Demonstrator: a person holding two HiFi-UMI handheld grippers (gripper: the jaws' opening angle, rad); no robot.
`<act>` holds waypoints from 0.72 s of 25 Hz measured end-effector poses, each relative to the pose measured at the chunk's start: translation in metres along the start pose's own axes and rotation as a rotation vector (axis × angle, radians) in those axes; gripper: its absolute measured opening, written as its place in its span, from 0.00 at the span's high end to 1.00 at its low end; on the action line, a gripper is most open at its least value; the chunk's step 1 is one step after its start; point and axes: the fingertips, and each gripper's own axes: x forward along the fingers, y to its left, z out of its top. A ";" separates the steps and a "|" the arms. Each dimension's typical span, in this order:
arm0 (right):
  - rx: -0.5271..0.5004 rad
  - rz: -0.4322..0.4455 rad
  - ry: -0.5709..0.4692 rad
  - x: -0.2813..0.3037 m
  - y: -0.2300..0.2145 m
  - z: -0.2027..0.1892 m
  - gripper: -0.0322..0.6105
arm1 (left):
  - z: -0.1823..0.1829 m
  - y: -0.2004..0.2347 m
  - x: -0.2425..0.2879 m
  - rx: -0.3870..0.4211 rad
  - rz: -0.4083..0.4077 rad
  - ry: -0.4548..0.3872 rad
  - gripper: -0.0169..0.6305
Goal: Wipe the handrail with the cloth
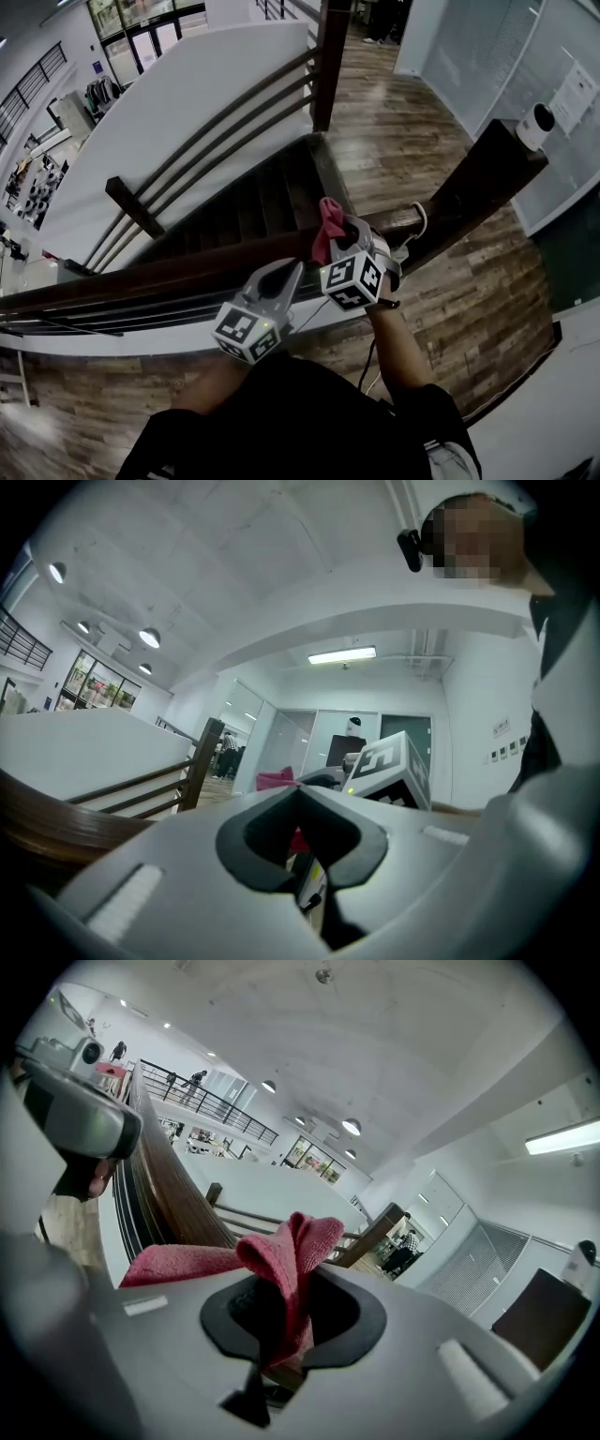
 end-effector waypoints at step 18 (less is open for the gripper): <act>0.052 -0.044 0.045 -0.003 -0.046 -0.043 0.87 | -0.016 -0.025 0.046 0.039 -0.078 0.054 0.98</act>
